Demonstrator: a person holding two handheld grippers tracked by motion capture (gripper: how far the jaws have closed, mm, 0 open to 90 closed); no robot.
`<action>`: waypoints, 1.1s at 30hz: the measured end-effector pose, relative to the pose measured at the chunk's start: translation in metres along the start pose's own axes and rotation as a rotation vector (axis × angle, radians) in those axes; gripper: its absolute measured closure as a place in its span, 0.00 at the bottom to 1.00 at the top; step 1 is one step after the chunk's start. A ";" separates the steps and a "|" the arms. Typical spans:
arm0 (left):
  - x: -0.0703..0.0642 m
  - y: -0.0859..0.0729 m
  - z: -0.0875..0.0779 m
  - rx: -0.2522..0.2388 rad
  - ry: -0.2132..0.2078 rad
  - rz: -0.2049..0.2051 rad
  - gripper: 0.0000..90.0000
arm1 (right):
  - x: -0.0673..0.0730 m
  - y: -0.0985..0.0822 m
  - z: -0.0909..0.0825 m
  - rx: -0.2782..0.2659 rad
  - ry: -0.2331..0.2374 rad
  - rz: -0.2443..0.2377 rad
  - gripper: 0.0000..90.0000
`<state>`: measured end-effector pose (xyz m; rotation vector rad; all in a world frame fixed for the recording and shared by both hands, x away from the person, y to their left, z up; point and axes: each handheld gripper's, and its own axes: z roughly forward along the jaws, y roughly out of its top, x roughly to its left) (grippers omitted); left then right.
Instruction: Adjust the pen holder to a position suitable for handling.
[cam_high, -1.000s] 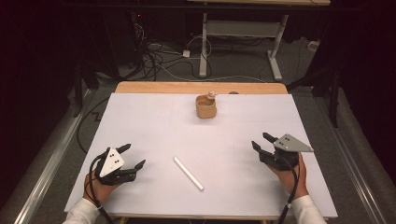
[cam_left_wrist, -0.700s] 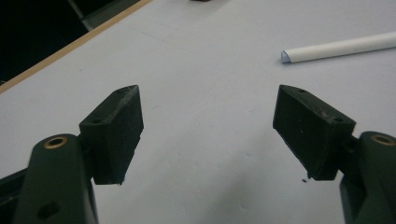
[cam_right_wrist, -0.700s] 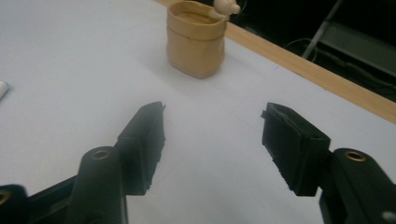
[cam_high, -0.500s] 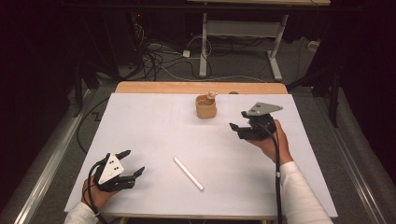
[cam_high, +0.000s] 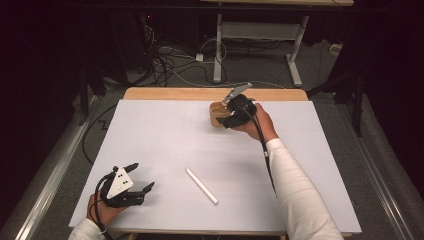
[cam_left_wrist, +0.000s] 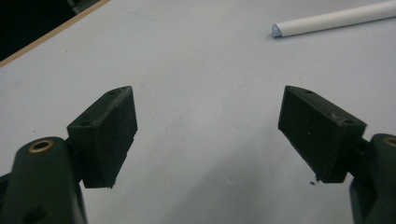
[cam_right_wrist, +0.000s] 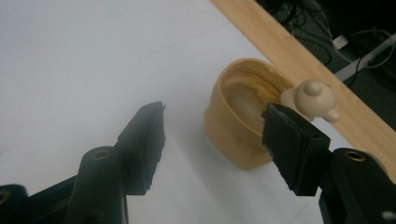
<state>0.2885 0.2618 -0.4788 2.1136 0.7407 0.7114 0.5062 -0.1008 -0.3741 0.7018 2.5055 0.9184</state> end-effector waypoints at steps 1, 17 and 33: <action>0.000 -0.001 0.000 0.000 -0.002 -0.003 0.21 | 0.000 0.004 0.006 0.024 -0.003 -0.008 0.43; -0.001 -0.005 -0.003 0.003 -0.032 -0.002 0.20 | -0.014 0.033 0.059 0.290 0.054 -0.092 0.63; -0.001 -0.006 -0.002 0.010 -0.058 0.000 0.20 | -0.015 0.033 0.073 0.352 0.078 -0.200 0.91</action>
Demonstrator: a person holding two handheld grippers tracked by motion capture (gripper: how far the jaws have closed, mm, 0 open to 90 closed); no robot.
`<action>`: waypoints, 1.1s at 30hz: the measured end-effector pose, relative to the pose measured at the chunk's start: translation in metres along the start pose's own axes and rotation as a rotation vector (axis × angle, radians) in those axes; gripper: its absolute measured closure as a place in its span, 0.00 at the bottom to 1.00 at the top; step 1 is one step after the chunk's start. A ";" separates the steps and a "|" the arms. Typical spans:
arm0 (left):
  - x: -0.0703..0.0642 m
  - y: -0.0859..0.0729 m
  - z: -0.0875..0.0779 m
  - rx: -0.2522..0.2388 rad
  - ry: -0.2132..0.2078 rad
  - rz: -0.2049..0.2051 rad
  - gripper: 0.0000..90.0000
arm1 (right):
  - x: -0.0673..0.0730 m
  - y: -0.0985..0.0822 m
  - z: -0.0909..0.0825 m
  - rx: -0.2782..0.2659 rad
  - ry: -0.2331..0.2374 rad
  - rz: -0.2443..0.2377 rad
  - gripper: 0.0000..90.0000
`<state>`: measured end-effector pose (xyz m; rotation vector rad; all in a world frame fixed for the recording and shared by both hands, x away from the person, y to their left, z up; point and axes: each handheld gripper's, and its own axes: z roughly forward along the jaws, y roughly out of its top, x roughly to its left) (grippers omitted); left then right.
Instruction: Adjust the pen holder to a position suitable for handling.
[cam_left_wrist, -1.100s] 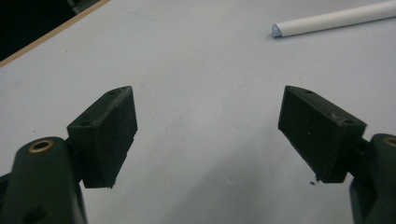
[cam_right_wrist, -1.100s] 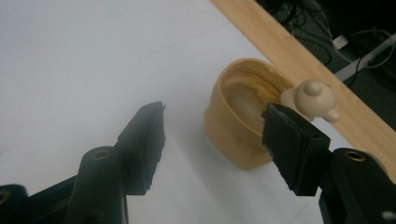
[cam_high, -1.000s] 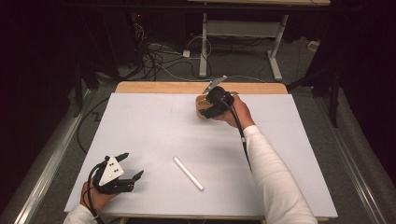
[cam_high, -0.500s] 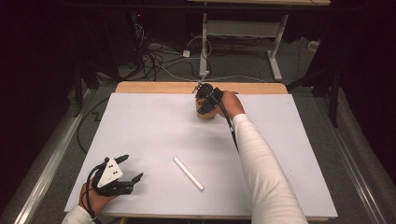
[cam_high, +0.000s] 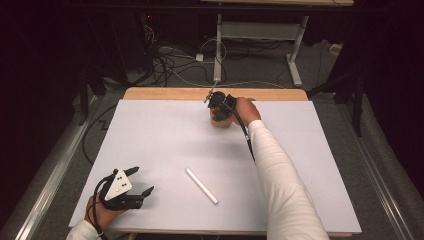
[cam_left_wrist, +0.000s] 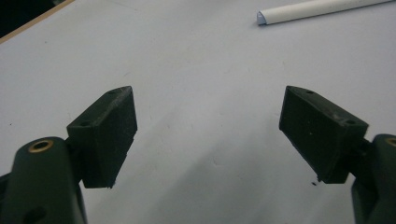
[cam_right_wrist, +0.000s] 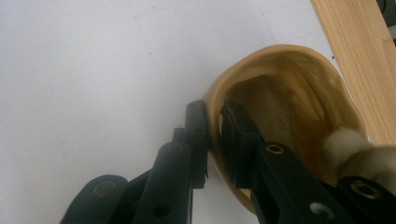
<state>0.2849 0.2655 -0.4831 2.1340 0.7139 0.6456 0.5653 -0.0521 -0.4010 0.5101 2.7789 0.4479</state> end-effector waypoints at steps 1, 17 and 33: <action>0.000 0.000 0.000 -0.002 0.001 0.000 0.20 | 0.000 0.000 0.000 -0.001 -0.003 -0.003 0.91; -0.002 0.001 0.000 -0.003 -0.006 0.009 0.20 | 0.019 -0.009 -0.024 -0.013 0.051 -0.012 0.92; -0.003 0.003 0.002 -0.006 -0.022 0.013 0.20 | 0.069 -0.014 -0.041 0.024 0.098 -0.056 0.92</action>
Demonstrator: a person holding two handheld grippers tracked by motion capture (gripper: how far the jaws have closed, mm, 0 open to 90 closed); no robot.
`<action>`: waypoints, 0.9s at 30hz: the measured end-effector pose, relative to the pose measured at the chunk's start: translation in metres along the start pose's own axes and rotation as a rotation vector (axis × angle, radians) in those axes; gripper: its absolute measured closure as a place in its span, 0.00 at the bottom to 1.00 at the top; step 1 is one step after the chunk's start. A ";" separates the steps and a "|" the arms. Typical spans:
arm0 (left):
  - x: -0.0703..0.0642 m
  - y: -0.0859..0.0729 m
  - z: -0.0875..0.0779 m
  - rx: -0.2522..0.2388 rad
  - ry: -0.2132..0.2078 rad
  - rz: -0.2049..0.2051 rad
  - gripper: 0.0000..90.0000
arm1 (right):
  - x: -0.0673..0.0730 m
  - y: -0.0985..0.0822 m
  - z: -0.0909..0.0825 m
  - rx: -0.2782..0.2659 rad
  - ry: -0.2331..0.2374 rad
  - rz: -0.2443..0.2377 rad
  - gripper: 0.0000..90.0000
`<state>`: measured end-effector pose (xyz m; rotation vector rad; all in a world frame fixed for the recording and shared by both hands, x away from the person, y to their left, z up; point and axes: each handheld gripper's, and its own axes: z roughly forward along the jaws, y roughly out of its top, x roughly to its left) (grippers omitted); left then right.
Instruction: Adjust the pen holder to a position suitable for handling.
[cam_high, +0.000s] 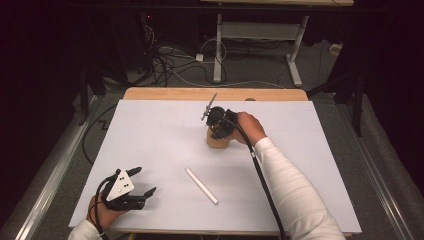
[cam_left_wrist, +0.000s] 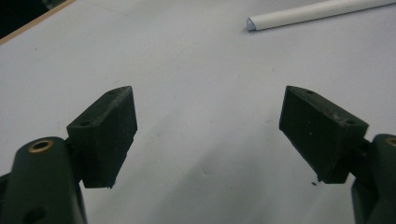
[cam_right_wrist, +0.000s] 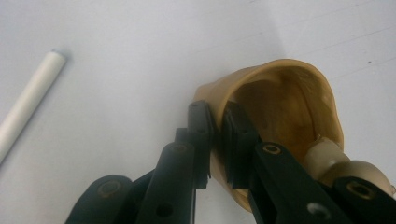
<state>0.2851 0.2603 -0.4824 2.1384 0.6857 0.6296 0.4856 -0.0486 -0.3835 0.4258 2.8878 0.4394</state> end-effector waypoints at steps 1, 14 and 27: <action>0.000 0.000 0.000 -0.001 -0.002 0.000 0.20 | 0.002 0.000 0.000 0.001 0.000 -0.005 0.92; -0.005 0.003 0.002 0.000 -0.013 0.023 0.20 | 0.022 -0.003 0.002 -0.054 -0.050 0.023 0.89; -0.006 0.004 0.001 -0.003 -0.008 0.031 0.20 | 0.042 -0.040 -0.030 -0.328 -0.133 0.112 0.68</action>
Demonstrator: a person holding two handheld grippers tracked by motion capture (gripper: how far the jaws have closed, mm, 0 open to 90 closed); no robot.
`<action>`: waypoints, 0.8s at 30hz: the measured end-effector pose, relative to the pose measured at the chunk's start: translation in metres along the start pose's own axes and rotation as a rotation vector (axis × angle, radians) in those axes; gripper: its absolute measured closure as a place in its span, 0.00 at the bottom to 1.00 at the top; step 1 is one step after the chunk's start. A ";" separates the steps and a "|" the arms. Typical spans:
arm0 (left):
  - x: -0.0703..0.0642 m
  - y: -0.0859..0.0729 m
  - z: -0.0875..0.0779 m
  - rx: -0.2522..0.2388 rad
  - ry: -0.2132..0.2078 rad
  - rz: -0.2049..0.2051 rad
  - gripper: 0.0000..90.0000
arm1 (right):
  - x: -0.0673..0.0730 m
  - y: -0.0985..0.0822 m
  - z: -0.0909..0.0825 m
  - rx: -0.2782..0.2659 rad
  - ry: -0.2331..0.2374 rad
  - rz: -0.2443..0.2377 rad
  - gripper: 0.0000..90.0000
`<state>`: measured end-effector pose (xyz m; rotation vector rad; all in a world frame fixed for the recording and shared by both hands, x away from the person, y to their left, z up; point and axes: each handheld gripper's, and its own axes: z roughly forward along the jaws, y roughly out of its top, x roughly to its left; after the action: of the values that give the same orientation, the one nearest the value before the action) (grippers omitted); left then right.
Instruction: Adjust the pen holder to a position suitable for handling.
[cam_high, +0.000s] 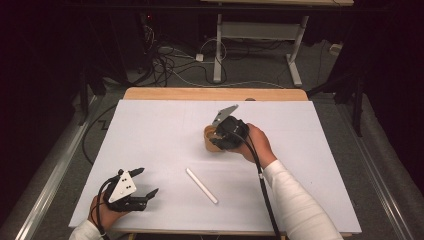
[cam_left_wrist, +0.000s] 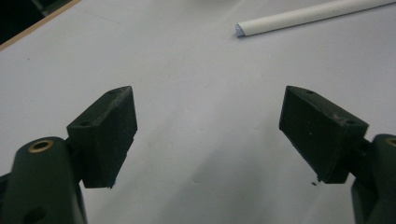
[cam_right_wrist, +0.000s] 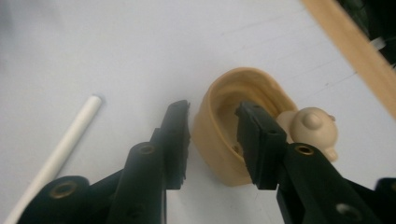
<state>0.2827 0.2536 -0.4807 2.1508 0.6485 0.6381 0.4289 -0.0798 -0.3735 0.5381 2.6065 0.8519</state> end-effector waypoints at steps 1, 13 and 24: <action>0.000 0.000 0.000 -0.001 0.000 0.000 0.20 | 0.002 -0.003 -0.003 -0.024 -0.014 0.007 0.65; -0.001 0.003 -0.001 0.004 0.018 0.014 0.20 | 0.028 -0.057 -0.048 -0.335 -0.149 0.056 0.49; -0.003 0.005 -0.001 -0.001 0.026 0.033 0.20 | 0.058 -0.102 -0.071 -0.542 -0.240 0.074 0.32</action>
<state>0.2810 0.2497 -0.4764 2.1590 0.6275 0.6846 0.3228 -0.1640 -0.3944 0.5384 2.0314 1.3612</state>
